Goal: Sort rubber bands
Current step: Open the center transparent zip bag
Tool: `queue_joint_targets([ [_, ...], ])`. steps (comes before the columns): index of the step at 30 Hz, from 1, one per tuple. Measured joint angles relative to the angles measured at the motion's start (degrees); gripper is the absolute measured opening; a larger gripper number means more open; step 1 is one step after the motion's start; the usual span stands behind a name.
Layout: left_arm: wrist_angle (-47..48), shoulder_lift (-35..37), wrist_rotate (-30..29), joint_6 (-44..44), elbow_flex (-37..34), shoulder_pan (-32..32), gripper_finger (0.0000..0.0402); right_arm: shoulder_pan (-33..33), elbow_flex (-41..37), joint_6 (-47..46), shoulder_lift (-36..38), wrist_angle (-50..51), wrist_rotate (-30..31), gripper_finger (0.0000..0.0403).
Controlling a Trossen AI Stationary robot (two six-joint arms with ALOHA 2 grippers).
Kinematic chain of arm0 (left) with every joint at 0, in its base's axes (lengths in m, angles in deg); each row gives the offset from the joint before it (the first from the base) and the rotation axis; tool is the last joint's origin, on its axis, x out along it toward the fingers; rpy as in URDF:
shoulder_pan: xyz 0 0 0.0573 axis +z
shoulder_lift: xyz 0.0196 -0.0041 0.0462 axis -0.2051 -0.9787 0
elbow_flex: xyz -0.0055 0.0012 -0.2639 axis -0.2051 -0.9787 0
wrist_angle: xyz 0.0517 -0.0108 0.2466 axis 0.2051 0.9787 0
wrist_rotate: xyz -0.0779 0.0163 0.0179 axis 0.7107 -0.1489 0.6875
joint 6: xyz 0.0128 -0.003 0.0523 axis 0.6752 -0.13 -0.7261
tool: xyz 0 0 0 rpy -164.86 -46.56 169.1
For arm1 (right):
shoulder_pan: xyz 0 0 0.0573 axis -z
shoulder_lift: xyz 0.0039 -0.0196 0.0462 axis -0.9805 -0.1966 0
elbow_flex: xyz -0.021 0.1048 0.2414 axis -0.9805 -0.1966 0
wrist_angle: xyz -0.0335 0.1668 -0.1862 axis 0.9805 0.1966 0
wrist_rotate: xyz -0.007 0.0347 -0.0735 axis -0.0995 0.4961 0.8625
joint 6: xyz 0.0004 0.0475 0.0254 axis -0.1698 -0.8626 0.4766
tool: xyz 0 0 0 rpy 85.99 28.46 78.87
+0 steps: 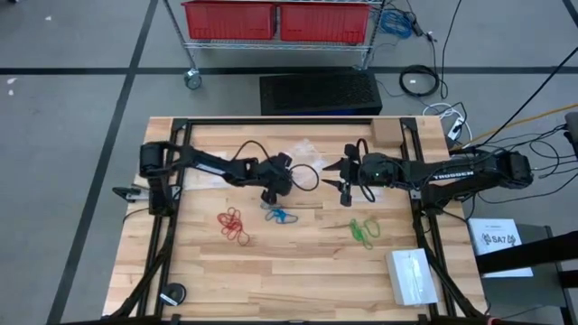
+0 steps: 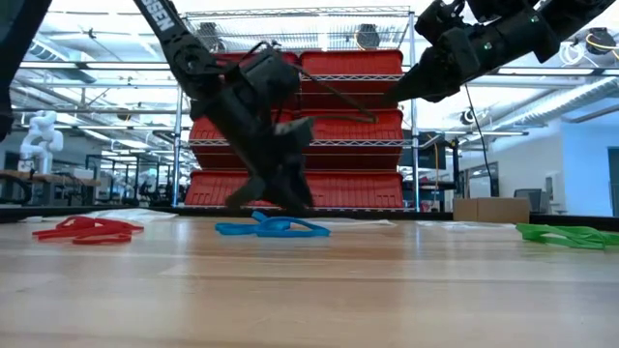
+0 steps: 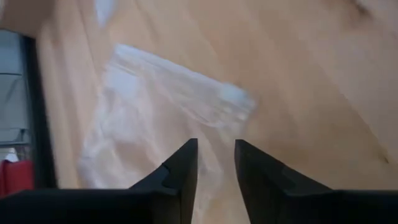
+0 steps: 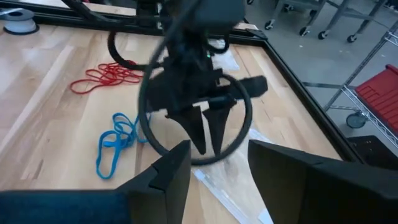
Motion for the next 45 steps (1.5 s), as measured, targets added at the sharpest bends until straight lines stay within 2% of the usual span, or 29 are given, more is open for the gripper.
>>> queue_joint_targets([
  [13, -3.3, -3.6, -0.3, -2.6, 0.5, 0.6, 0.0110, 0.0, 0.0, -0.1, 0.0, 0.1, 0.0, 0.0155],
  [17, -3.3, -7.7, -0.7, -2.9, 2.4, 0.9, 0.0081, 0.0, 0.0, -0.2, 0.0, 0.0, 0.0, 0.0155],
  [23, -2.9, -10.8, -0.2, -2.2, 5.1, 0.9, 0.0008, 0.0, 0.0, -0.5, 0.0, 0.3, 0.0, 0.0155],
  [29, -2.5, -6.9, 0.1, 2.9, 5.5, 1.3, 0.0003, 0.0, 0.0, -0.4, 0.0, 1.8, 1.2, 0.0155],
  [37, 3.6, 1.3, 5.5, 10.5, 5.4, 3.0, 0.0002, 0.0, 0.0, -0.2, 0.0, 6.7, 1.2, 0.0156],
  [45, 4.2, 6.3, 10.7, 16.8, 5.4, 3.3, 0.0001, 0.0, 0.0, 4.2, -3.7, 4.3, 2.6, 0.0182],
])
